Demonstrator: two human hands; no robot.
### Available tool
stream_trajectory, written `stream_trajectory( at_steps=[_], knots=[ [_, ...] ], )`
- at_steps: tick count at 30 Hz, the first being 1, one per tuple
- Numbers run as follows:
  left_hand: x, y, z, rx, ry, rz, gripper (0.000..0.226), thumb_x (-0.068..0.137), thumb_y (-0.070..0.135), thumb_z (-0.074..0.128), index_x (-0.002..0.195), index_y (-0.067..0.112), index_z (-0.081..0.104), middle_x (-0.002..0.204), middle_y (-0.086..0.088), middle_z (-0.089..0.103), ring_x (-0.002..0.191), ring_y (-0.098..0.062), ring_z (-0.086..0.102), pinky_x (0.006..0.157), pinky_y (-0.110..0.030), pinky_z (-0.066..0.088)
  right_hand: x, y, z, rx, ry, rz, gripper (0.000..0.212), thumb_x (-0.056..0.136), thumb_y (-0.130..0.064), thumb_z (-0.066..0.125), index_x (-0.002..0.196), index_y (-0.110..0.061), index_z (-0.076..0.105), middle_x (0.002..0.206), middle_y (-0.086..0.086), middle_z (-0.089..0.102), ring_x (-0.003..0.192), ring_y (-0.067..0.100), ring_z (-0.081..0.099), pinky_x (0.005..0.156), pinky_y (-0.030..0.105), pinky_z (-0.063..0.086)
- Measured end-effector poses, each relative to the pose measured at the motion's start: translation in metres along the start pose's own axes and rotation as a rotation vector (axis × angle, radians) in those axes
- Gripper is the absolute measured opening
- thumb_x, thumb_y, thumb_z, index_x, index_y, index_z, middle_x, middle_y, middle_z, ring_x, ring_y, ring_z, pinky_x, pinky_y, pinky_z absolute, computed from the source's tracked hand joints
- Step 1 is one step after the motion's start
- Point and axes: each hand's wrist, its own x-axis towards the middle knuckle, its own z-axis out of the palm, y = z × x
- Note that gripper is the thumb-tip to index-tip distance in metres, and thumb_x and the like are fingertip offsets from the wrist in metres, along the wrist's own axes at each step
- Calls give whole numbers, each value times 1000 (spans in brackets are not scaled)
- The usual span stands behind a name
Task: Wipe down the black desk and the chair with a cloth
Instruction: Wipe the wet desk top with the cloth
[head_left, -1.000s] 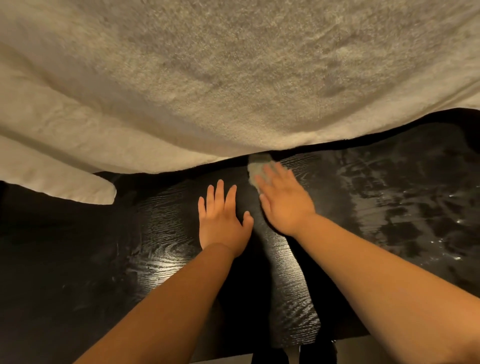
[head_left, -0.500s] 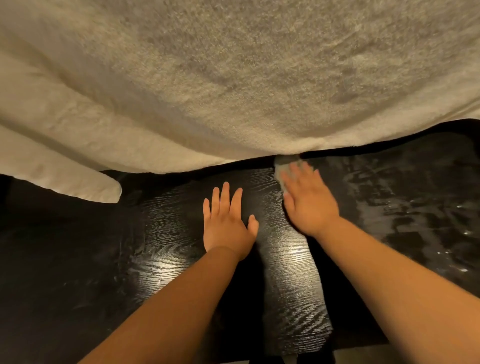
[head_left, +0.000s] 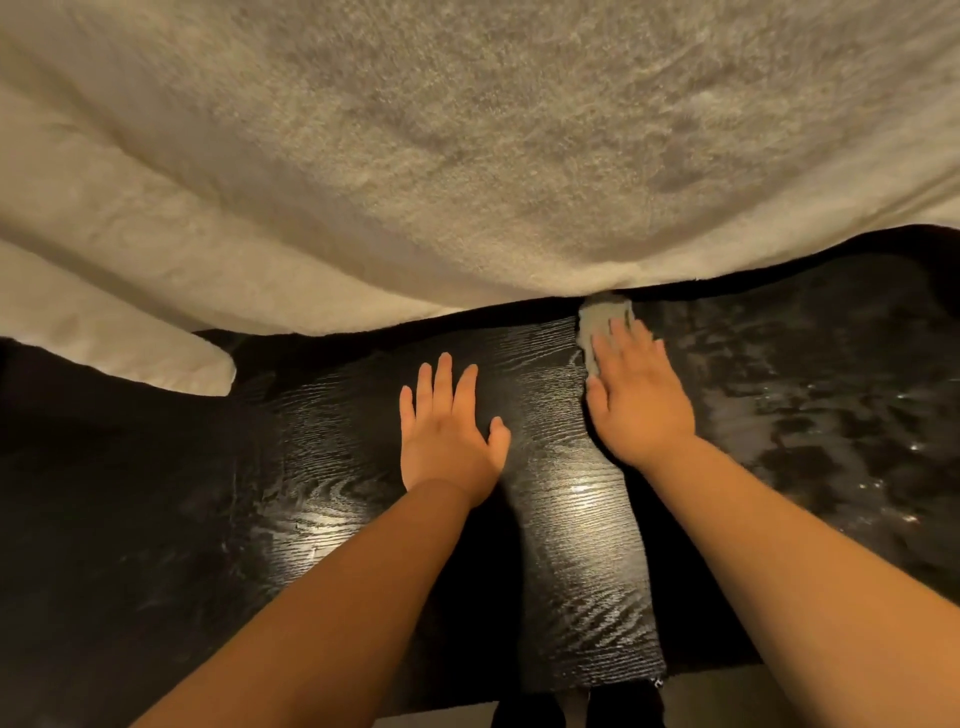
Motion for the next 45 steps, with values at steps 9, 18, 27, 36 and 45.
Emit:
stream_trajectory(
  at_steps=[9,18,27,36,45],
  knots=[
    [1,-1,1,-22,15,-4,76,96,58,37,164,26,23,174,-6,9,161,-29,4,130,-53,7,-19,46,-8,13,-61,-95,66,100,-41,30,159,-12,32,167,11,23,155,34,17,126,51,13],
    [-2,1,-3,-49,12,-9,75,96,57,35,164,28,23,175,-4,8,161,-28,3,130,-52,6,-55,26,-6,26,-19,41,64,100,-42,29,157,-12,35,166,15,25,153,40,16,126,53,11],
    [-4,2,-3,-48,50,-4,73,97,56,41,162,27,29,174,-6,15,160,-29,9,130,-52,10,-121,52,-1,11,-42,-164,57,104,-37,36,157,-14,37,167,9,27,155,32,18,124,55,21],
    [-7,7,-1,-46,55,12,66,102,47,42,162,24,33,172,-8,21,159,-30,15,130,-52,13,-175,12,4,35,-47,5,63,103,-40,33,159,-12,30,169,12,16,157,35,5,126,52,14],
    [-67,79,8,-131,4,6,68,98,44,51,160,20,37,171,-13,22,158,-37,15,127,-59,13,-204,93,-14,-1,-100,-35,61,104,-39,32,159,-15,31,169,7,20,157,29,9,125,54,19]
  ],
)
